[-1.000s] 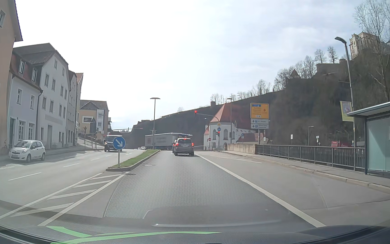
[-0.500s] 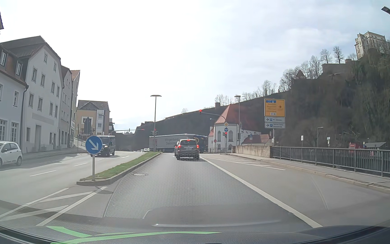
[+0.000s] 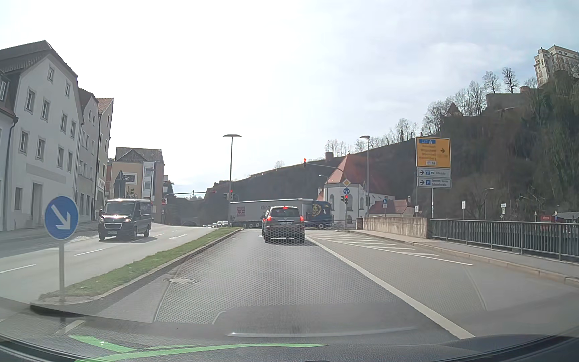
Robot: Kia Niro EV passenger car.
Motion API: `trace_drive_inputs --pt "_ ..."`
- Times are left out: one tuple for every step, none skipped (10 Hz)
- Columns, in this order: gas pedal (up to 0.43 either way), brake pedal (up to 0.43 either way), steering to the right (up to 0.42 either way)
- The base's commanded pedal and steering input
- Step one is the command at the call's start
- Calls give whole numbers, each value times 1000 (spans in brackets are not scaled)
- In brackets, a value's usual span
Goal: Follow the waypoints while adhering to traffic rules and regulations
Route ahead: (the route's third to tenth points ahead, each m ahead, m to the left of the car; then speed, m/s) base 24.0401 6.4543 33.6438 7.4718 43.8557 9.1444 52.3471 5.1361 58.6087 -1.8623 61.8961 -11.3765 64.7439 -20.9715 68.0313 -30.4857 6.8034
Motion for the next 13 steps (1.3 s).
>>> trace_drive_inputs --pt "0 189 -17" --pt "0 195 -17" --pt "0 189 -17" --pt "0 195 -17" --pt "0 195 -17" --pt "0 201 -16" --pt "0 201 -15" --pt "0 207 -15" --pt "0 207 -13" --pt "0 207 -12" --pt "0 207 -11" --pt "0 207 -11" --pt "0 207 -11"
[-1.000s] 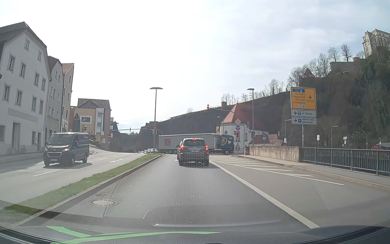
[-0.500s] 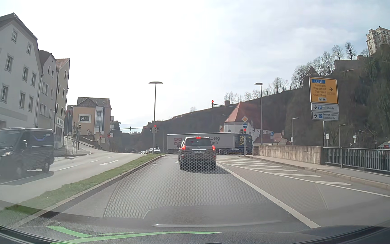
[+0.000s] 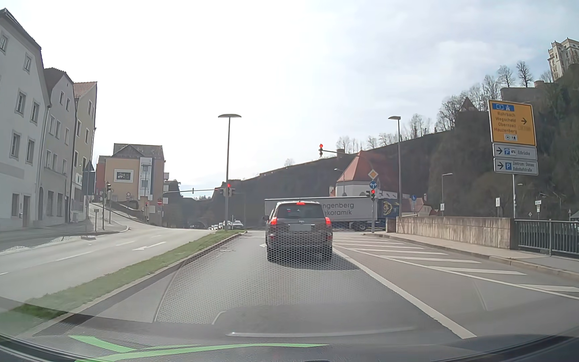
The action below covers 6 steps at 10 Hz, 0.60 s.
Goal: Follow the waypoints while adhering to traffic rules and regulations
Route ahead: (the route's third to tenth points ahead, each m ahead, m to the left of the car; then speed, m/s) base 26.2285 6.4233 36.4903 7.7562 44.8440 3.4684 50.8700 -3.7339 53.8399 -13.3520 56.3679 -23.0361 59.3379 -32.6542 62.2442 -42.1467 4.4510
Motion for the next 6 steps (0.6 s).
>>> trace_drive_inputs --pt "0 207 -10" --pt "0 207 -10" --pt "0 207 -10" --pt "0 207 -8" --pt "0 207 -8" --pt "0 207 -8"
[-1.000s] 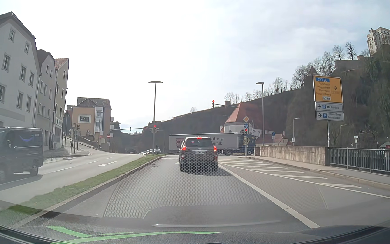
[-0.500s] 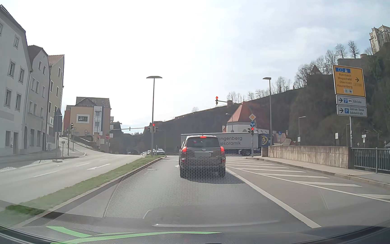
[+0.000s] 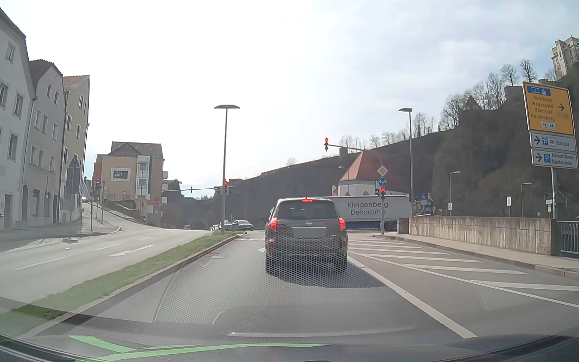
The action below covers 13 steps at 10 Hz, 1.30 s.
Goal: Follow the waypoints while adhering to traffic rules and regulations
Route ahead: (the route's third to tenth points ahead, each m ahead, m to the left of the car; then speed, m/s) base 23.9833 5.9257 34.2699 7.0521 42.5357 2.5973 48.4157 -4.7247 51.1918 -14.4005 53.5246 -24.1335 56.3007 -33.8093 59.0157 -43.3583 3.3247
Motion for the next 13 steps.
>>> trace_drive_inputs --pt "0 207 -8" --pt "0 201 -8" --pt "0 201 -8" --pt "0 201 -7" --pt "0 195 -7" --pt "0 189 -7" --pt "0 171 -7" --pt "0 159 -6" --pt "0 152 -6" --pt "0 146 -7" --pt "0 140 -6" --pt "0 128 -6" --pt "0 116 -6"
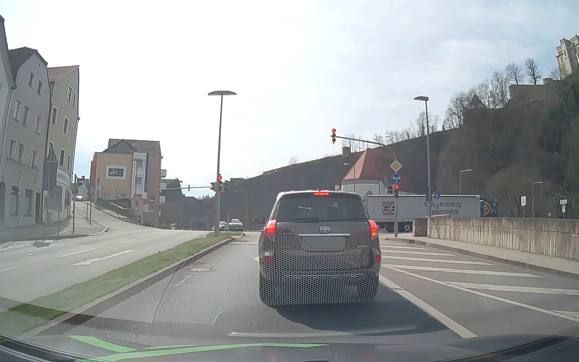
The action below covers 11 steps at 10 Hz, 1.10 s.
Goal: Follow the waypoints while adhering to traffic rules and regulations
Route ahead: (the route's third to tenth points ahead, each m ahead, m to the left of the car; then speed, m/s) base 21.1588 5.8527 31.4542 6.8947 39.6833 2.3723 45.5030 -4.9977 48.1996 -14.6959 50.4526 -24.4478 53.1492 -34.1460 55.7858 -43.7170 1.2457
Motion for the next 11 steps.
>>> trace_drive_inputs --pt "0 116 -6" --pt "0 110 -5" --pt "0 110 -3" --pt "0 104 1" --pt "0 104 4" --pt "0 104 7" --pt "0 98 11" --pt "0 104 15" --pt "0 98 19" --pt "0 98 24" --pt "0 98 26"
